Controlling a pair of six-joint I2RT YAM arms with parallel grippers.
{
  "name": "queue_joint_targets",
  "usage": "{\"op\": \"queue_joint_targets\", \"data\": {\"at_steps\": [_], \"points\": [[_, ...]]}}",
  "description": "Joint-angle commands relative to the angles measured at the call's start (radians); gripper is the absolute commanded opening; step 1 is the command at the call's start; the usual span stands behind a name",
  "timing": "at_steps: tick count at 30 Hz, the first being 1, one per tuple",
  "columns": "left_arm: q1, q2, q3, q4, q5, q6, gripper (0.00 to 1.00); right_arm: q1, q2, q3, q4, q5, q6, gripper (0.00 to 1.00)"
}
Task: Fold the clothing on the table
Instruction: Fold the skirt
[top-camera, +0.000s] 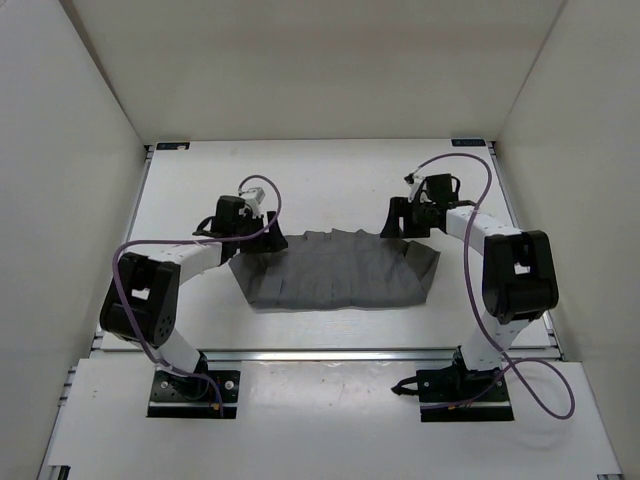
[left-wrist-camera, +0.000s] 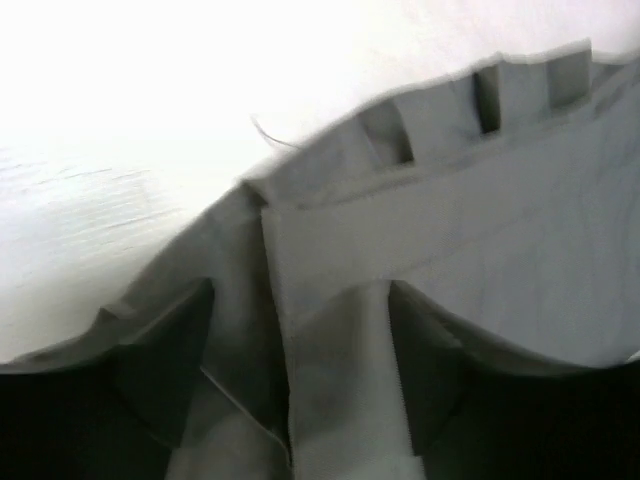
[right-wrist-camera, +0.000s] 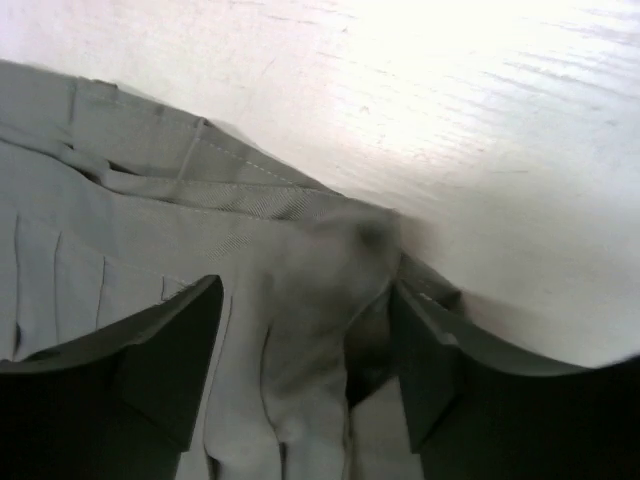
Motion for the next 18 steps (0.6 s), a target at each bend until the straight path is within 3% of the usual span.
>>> {"op": "queue_joint_targets", "data": {"at_steps": [1,2,4,5,10,15,18], "points": [[0.042,0.030,0.047,0.032,-0.002,-0.027,0.89,-0.010,-0.018,0.045,0.037,0.039,0.010,0.69],[0.043,0.033,0.073,0.024,0.000,-0.016,0.99,-0.016,-0.043,0.031,0.043,0.048,0.010,0.75],[0.040,0.027,0.106,0.018,-0.013,0.002,0.99,-0.019,-0.114,0.001,0.079,0.063,0.001,0.97],[0.042,0.026,0.132,0.020,-0.031,0.013,0.98,-0.013,-0.165,-0.012,0.084,0.097,0.003,1.00],[0.022,-0.078,0.195,-0.086,-0.095,0.048,0.99,-0.053,-0.308,-0.026,-0.004,0.184,0.026,1.00],[-0.096,-0.213,0.138,-0.183,-0.233,0.084,0.99,-0.121,-0.408,-0.146,-0.127,0.247,0.049,0.99],[-0.139,-0.236,0.074,-0.226,-0.247,0.049,0.96,-0.125,-0.428,-0.206,-0.192,0.240,0.092,1.00]]}}
